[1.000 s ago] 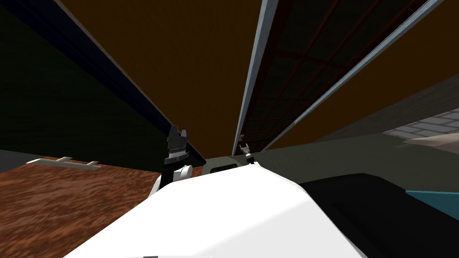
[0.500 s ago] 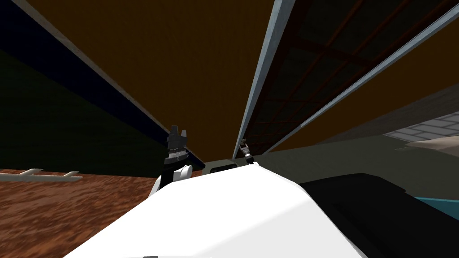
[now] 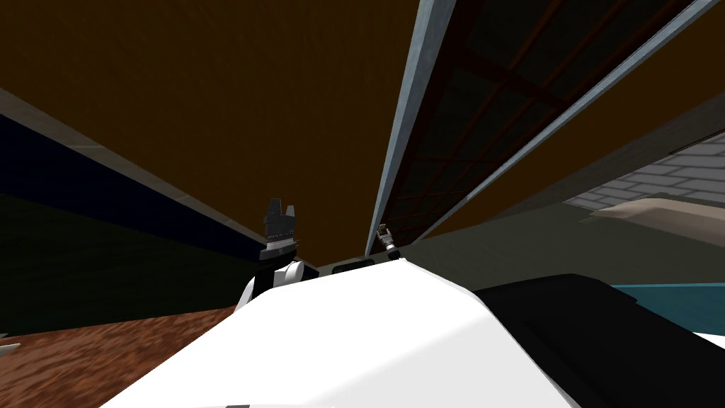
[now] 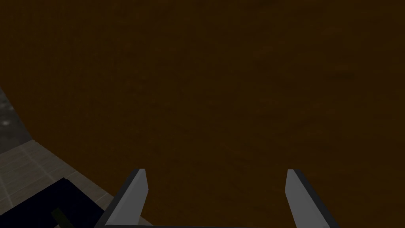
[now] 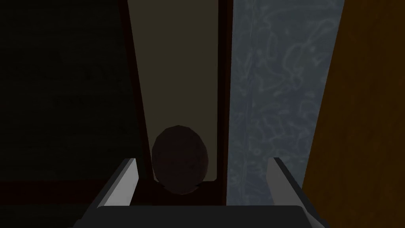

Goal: Pull the door open

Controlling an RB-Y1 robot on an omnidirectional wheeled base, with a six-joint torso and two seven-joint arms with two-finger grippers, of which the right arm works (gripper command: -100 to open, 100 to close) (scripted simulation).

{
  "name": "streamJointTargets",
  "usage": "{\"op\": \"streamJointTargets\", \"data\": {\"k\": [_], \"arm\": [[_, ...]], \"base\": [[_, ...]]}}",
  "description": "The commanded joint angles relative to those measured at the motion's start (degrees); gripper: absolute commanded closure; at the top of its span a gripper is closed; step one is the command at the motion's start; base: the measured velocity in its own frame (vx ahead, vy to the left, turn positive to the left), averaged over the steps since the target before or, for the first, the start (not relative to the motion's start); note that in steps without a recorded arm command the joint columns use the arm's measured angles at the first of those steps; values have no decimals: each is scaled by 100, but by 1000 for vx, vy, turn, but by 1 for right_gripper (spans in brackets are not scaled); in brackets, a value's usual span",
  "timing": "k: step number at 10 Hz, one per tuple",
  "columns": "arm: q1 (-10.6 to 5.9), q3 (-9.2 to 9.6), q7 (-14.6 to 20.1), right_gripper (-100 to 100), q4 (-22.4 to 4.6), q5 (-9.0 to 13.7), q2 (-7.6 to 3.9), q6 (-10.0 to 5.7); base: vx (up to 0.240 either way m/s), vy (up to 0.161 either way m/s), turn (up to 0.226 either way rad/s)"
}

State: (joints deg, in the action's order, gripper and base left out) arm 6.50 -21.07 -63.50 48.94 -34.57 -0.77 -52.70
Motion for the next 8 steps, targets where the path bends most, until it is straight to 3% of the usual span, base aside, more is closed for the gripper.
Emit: {"op": "streamJointTargets", "data": {"k": [1, 6, 8], "arm": [[-22, -5, -3, 100, 10, 8, -7, 13], [-22, -5, -3, 100, 10, 8, -7, 13], [-27, -14, 144, 100, 14, 90, -68, 12]], "base": [[-31, 7, 28], [-3, -10, -2], [-137, 8, 99]]}}
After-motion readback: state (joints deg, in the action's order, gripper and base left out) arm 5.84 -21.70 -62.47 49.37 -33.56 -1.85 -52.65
